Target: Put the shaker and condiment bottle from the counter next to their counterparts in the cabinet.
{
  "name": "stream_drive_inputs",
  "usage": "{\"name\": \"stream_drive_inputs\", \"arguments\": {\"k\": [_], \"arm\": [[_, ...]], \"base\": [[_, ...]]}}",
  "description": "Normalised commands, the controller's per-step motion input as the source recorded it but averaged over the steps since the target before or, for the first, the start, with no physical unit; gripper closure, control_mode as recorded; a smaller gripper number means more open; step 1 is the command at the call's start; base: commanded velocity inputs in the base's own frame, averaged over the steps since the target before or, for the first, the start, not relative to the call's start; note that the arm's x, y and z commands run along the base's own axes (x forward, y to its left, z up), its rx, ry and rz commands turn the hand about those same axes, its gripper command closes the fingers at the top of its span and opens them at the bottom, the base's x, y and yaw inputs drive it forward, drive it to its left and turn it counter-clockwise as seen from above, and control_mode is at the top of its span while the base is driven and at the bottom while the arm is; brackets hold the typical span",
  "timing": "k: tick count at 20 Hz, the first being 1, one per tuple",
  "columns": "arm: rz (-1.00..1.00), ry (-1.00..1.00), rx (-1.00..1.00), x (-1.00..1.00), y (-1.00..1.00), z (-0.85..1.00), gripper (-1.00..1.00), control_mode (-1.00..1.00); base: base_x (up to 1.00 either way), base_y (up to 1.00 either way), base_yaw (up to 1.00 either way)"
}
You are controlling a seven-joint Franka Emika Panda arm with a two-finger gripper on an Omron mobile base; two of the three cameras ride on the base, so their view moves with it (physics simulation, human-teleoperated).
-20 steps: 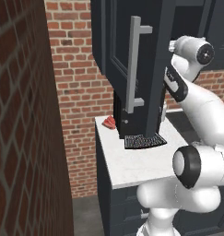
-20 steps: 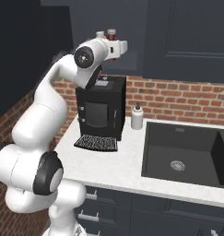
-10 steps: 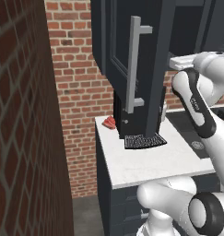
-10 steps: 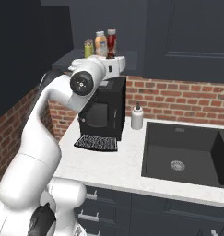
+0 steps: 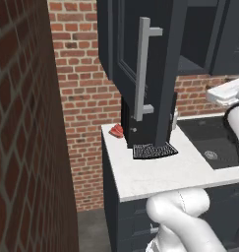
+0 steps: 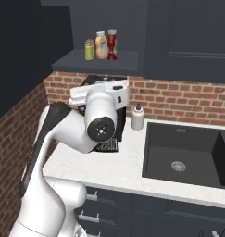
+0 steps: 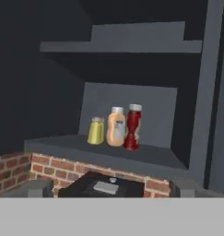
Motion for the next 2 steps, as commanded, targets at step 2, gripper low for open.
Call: {"name": "stream_drive_inputs", "arguments": {"k": [2], "arm": [[0.41, 0.0, -0.02, -1.0, -0.43, -0.65, -1.0, -1.0]], "base": [[0.0, 0.0, 0.0]]}}
